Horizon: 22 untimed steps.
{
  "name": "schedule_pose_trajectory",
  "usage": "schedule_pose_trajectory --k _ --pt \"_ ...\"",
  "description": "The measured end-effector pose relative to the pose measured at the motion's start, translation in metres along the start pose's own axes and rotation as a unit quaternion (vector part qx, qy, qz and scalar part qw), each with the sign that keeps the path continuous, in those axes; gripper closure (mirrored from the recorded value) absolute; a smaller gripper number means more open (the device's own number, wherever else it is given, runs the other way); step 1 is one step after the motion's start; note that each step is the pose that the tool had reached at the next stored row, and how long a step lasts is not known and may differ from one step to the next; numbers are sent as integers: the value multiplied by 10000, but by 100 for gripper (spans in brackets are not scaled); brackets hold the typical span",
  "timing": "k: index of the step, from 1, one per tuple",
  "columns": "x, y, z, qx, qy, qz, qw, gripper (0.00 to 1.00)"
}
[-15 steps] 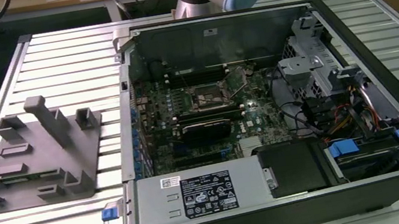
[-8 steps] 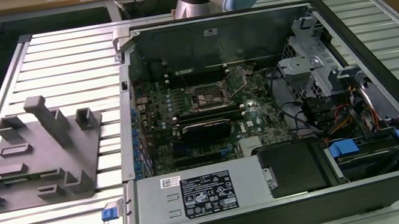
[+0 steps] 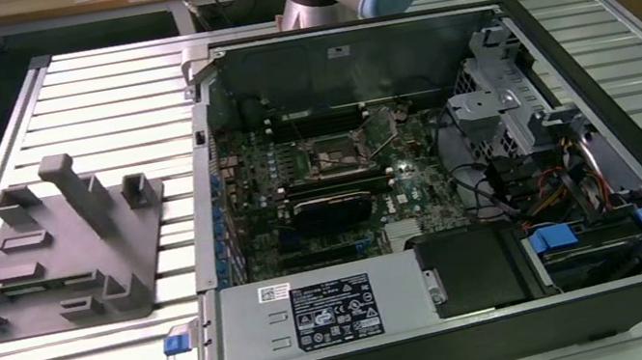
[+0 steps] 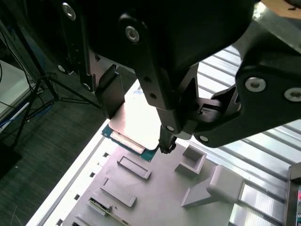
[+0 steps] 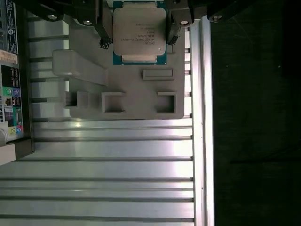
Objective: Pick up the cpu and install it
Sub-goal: 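Pick up the cpu and move it towards the insertion slot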
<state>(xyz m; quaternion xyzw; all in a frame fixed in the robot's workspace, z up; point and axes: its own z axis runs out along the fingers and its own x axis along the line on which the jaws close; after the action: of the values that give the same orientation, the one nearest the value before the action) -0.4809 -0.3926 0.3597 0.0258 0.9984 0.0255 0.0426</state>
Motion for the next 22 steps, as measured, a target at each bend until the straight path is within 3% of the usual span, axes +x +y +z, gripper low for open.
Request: schedule_pose_trajectory --k 8,22 --pt "-130 5 13 -1 -1 -1 10000 46" --pt "-519 24 49 0 11 -1 10000 46"
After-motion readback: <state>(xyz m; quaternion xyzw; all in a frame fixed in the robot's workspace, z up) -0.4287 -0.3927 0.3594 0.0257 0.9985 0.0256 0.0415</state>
